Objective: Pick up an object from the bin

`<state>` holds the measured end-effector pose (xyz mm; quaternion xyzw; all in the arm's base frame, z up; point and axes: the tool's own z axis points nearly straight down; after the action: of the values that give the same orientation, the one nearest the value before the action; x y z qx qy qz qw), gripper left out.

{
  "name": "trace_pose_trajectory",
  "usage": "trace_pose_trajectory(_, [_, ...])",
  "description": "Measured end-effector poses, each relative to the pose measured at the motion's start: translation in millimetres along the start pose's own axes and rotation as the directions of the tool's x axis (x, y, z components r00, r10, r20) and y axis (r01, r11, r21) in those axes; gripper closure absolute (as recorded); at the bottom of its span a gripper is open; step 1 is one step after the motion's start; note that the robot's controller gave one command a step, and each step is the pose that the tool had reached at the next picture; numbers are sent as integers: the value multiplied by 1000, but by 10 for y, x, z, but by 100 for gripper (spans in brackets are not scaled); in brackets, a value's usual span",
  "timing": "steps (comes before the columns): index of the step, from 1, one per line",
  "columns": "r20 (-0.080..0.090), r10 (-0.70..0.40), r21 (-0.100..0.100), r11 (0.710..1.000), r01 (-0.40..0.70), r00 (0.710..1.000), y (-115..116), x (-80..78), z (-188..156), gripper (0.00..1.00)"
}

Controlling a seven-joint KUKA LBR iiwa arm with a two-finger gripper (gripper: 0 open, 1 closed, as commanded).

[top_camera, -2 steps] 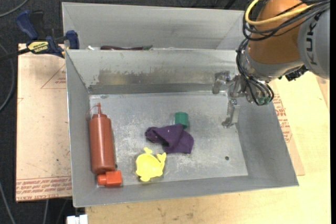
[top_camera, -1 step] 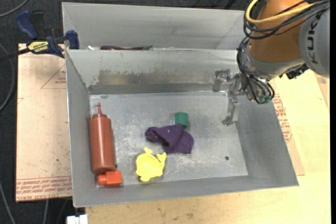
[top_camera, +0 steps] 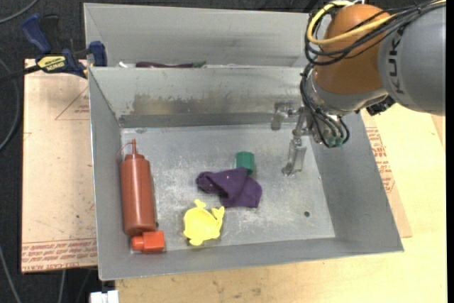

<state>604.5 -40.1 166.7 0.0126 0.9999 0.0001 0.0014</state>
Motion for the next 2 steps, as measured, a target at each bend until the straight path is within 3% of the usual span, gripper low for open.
trace_pose_trajectory(1, [-3,-80,-1,997,80,997,312,-96,212,0])
trace_pose_trajectory(2, [-1,-280,-2,960,280,960,400,-48,351,0])
